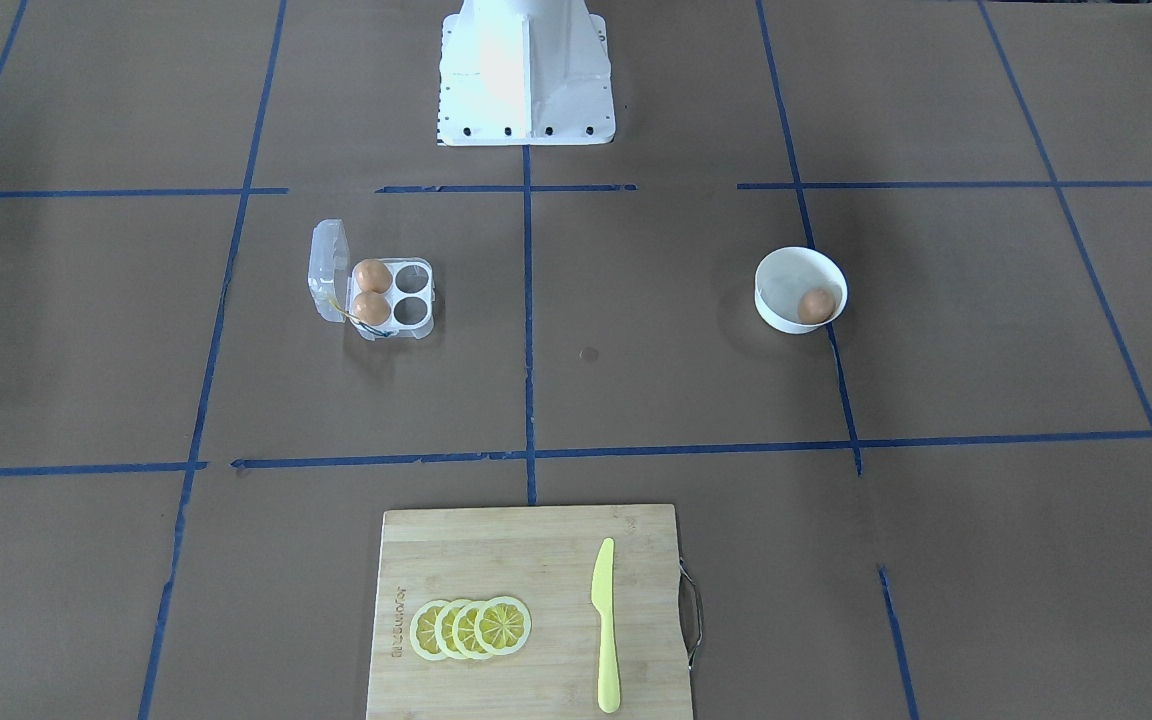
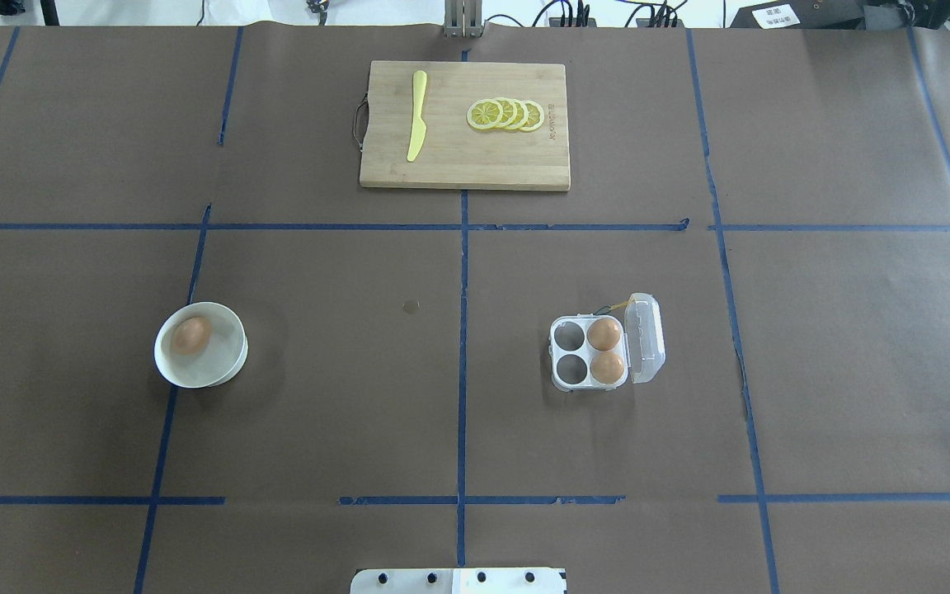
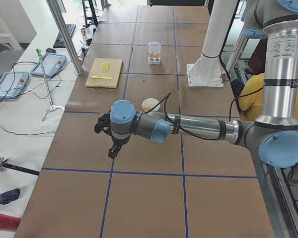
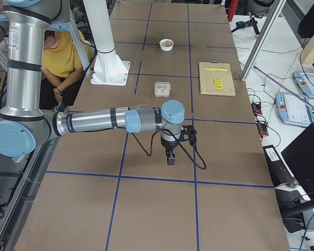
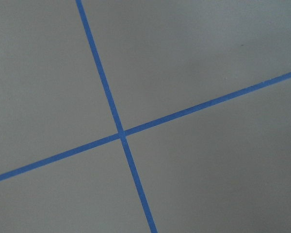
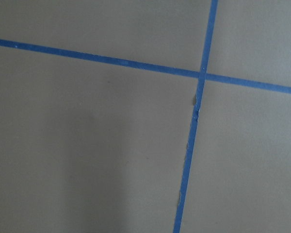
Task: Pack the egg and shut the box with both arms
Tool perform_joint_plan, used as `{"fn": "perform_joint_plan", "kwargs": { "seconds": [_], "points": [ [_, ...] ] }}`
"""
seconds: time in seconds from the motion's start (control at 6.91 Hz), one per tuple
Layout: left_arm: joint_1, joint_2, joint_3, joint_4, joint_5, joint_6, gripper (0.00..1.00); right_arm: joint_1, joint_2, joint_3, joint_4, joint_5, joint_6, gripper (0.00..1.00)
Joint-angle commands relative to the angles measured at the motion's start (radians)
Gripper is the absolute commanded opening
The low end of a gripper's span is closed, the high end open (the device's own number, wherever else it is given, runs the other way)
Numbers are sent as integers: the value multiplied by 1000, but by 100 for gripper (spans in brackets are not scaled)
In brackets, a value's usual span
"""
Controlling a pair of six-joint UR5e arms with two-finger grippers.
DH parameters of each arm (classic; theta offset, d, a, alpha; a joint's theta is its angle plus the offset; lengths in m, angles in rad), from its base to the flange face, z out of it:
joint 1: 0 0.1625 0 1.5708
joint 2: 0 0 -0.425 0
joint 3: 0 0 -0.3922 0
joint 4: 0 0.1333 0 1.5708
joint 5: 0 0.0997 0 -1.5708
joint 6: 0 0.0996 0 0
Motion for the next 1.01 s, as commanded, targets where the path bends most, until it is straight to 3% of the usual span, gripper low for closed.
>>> {"fn": "perform_joint_plan", "kwargs": {
  "seconds": [0.0,0.29,0.43,0.58,0.72,0.87],
  "points": [
    [1,-22,13,-230,-6,-61,100,-3,13,-2,143,-15,14,100],
    [1,-12,-2,-333,-71,-173,100,-5,44,-22,183,-2,202,100],
    [30,-10,1,-449,-108,-200,100,-3,44,-26,203,19,204,100],
    [94,-16,-11,-462,-162,-370,100,-3,44,-20,231,22,201,100],
    [172,-10,-87,-482,-97,-566,100,-5,42,-26,252,18,200,100],
    [276,-7,-160,-482,63,-724,100,-5,39,-26,252,17,201,100]
  ]
}}
